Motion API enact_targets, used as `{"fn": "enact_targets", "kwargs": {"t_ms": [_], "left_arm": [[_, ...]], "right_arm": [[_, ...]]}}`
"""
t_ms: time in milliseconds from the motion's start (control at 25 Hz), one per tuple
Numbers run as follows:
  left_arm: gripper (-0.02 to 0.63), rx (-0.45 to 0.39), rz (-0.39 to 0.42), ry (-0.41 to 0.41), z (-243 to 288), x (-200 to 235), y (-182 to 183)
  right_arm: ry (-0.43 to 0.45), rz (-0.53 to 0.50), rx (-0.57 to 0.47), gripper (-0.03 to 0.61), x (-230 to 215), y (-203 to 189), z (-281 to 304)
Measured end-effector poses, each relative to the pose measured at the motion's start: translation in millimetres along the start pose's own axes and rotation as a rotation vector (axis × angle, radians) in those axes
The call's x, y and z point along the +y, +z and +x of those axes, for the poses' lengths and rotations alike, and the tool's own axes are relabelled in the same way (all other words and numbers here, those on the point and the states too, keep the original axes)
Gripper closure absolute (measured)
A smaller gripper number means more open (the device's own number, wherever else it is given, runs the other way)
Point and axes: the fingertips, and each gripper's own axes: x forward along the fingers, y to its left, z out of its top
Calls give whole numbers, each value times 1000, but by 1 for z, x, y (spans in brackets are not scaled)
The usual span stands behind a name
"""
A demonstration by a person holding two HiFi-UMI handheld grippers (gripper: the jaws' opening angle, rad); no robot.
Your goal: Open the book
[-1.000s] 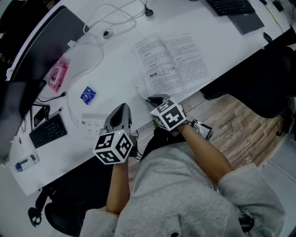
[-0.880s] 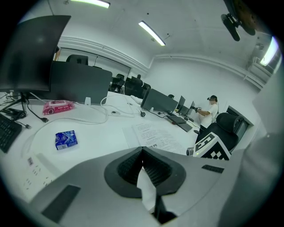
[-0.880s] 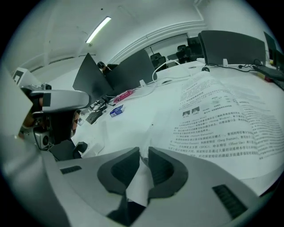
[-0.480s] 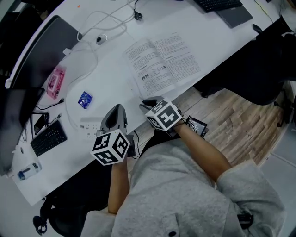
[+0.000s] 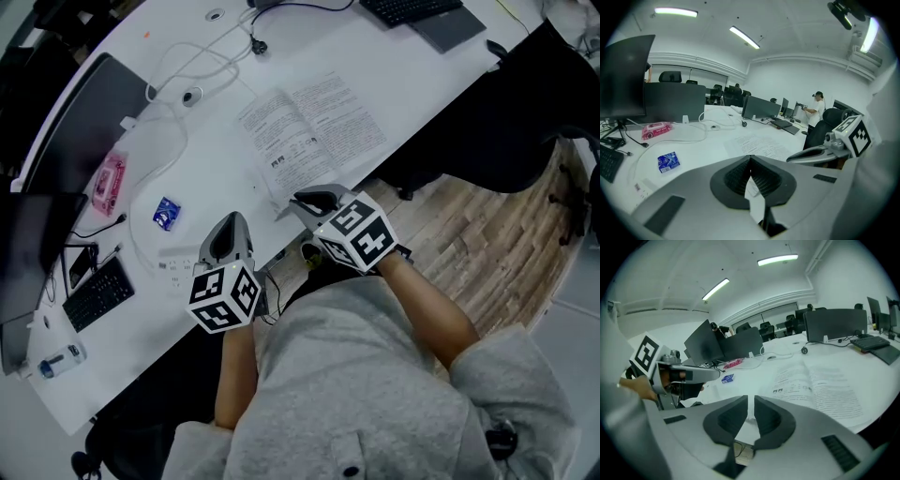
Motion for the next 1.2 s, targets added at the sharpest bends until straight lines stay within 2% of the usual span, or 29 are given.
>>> {"fn": "enact_targets", "kwargs": {"t_ms": [120,400,680,920,1200], "left_arm": [[609,-15,6,6,-3,0,3],[609,-74,85,31,-14,-5,25],[609,-119,76,48,-38,-41,24],[609,-142,87,72,-63,-97,16],[609,-182,125,80,-78,-175,-1]], "right_arm": [[-47,-37,-49,520,-17,18,-33],[-185,-118,-155,522,-55,45,-124],[-328,-83,-301,522,-86,42,-200],[-341,-103,-338,522,-95,20,-250],[-265,-97,-446,522,-93,1,-316]]}}
